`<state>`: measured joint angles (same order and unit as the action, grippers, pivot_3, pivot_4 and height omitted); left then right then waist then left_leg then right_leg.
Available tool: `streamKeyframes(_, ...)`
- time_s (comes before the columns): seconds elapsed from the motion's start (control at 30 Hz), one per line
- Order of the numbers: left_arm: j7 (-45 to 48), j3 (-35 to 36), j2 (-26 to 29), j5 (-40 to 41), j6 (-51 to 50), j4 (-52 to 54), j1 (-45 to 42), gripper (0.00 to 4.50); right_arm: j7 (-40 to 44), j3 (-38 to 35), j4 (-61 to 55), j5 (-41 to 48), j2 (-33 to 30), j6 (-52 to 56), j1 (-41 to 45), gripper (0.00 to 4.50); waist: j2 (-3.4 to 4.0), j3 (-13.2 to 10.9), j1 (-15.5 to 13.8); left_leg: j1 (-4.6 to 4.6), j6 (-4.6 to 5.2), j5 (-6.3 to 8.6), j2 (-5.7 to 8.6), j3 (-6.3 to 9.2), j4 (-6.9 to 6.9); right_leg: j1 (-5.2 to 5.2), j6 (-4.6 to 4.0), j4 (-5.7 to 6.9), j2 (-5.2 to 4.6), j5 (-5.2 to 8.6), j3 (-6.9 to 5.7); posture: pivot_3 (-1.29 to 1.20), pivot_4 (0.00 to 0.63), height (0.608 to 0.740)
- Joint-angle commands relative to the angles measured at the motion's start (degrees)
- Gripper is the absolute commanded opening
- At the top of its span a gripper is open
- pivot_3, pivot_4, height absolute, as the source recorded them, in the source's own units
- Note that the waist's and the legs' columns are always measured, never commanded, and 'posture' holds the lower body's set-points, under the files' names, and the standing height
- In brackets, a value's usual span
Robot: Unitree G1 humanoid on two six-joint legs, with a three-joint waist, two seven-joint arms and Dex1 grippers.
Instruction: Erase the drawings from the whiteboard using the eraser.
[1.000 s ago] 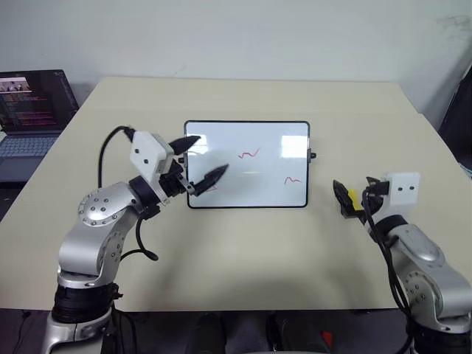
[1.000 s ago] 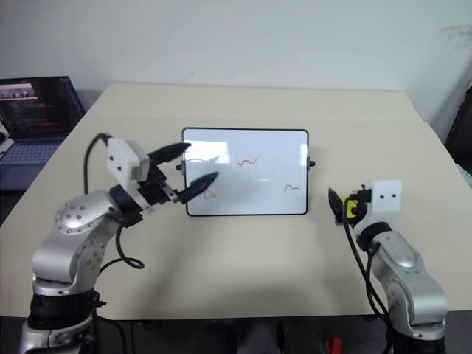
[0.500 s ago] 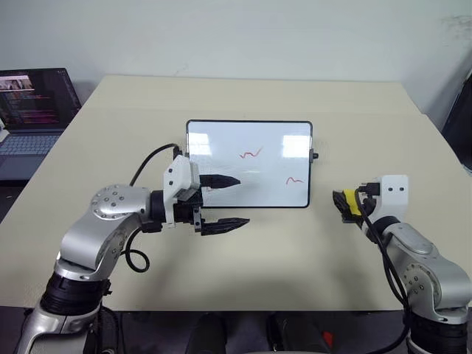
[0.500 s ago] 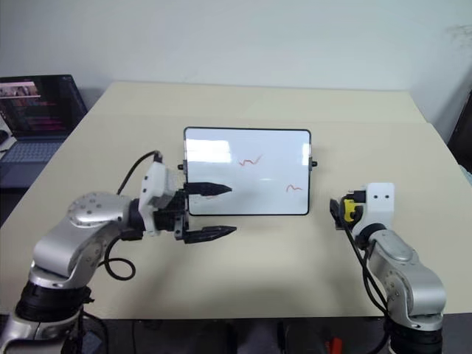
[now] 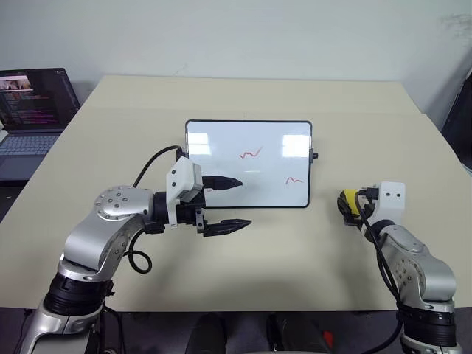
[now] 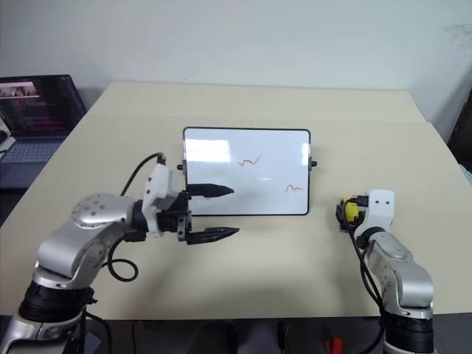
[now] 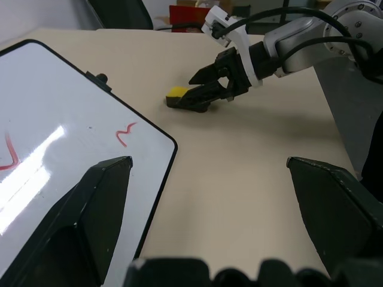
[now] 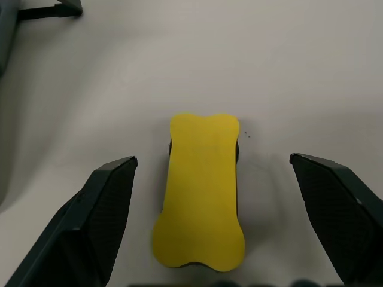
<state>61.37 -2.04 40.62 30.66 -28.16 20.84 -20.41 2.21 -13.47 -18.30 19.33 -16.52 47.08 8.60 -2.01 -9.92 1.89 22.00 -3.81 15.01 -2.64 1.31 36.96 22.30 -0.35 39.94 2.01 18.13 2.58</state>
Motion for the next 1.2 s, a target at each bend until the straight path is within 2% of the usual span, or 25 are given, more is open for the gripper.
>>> streamKeyframes(0.03,-0.4,0.5,-0.1,0.5,0.6,2.0,-0.2,4.5,0.2,-1.9,1.2,0.1,0.6,-2.8,2.3,4.47,0.0,0.0,0.0,0.0,0.0,0.0,0.0,0.0,0.0,0.0,0.0,0.01,0.0,0.0,0.0,0.0,0.15,0.74)
streamKeyframes(0.1,-0.5,0.5,-0.1,0.5,0.6,2.0,-0.1,4.5,0.3,-1.8,2.7,-0.4,0.7,-3.5,3.0,4.47,0.0,0.0,0.0,-0.02,0.0,0.0,0.0,0.0,0.01,0.0,0.0,0.02,0.0,0.0,0.02,0.0,0.15,0.74)
streamKeyframes(0.2,-0.6,0.6,0.1,0.5,0.7,2.2,0.5,4.5,0.3,-1.3,4.9,-1.0,0.9,-4.3,4.0,3.95,0.01,0.0,0.0,-0.01,0.0,0.0,0.0,-0.01,0.0,0.0,-0.01,0.01,0.0,0.0,0.01,0.0,0.15,0.74)
streamKeyframes(0.47,-0.7,1.1,0.6,0.3,0.9,2.5,1.9,4.5,0.5,-1.4,6.4,-1.8,0.7,-5.2,4.7,1.18,0.02,0.0,0.0,-0.01,0.0,0.0,0.0,0.0,0.01,0.0,-0.03,0.01,-0.01,-0.02,0.01,0.0,0.15,0.74)
streamKeyframes(0.67,-2.1,2.0,1.2,0.0,0.2,2.9,4.8,4.5,1.8,-1.4,2.3,-1.5,-0.4,-4.6,3.0,1.14,0.05,0.0,0.0,-0.01,0.0,0.0,-0.01,0.01,-0.01,0.0,-0.03,0.0,-0.01,-0.02,0.03,0.0,0.15,0.74)
streamKeyframes(0.8,-4.5,2.9,1.8,-0.3,-0.6,4.8,9.2,4.5,4.5,-0.4,-4.4,-0.8,-2.5,-3.0,-0.6,1.14,0.08,0.0,0.0,0.0,0.0,0.0,-0.02,0.06,-0.02,0.01,-0.02,-0.01,-0.03,-0.01,0.03,0.0,0.15,0.74)
streamKeyframes(0.97,-8.4,7.3,2.5,0.2,-2.1,6.0,13.3,4.5,11.9,2.8,-16.2,2.3,-7.8,-0.8,-5.2,1.14,0.11,-0.1,0.0,-0.03,0.01,0.0,-0.03,0.08,0.0,0.0,0.07,0.01,-0.03,0.04,0.04,0.0,0.15,0.74)
streamKeyframes(1.13,-10.5,13.0,4.8,-1.1,-2.0,5.1,17.3,4.5,20.2,12.3,-25.7,3.2,-16.0,-0.2,-7.0,1.14,0.12,-0.1,0.2,-0.06,0.01,0.0,-0.06,0.11,-0.01,0.0,0.07,0.0,-0.01,0.05,0.0,0.0,0.15,0.74)
streamKeyframes(1.2,-10.8,14.3,6.0,-2.0,-1.9,4.7,19.2,4.5,22.8,18.8,-25.3,-1.1,-19.7,-3.2,-4.8,1.14,0.1,-0.1,0.1,-0.06,0.0,0.0,-0.05,0.12,0.01,-0.02,0.07,0.0,-0.02,0.05,0.0,0.0,0.15,0.74)
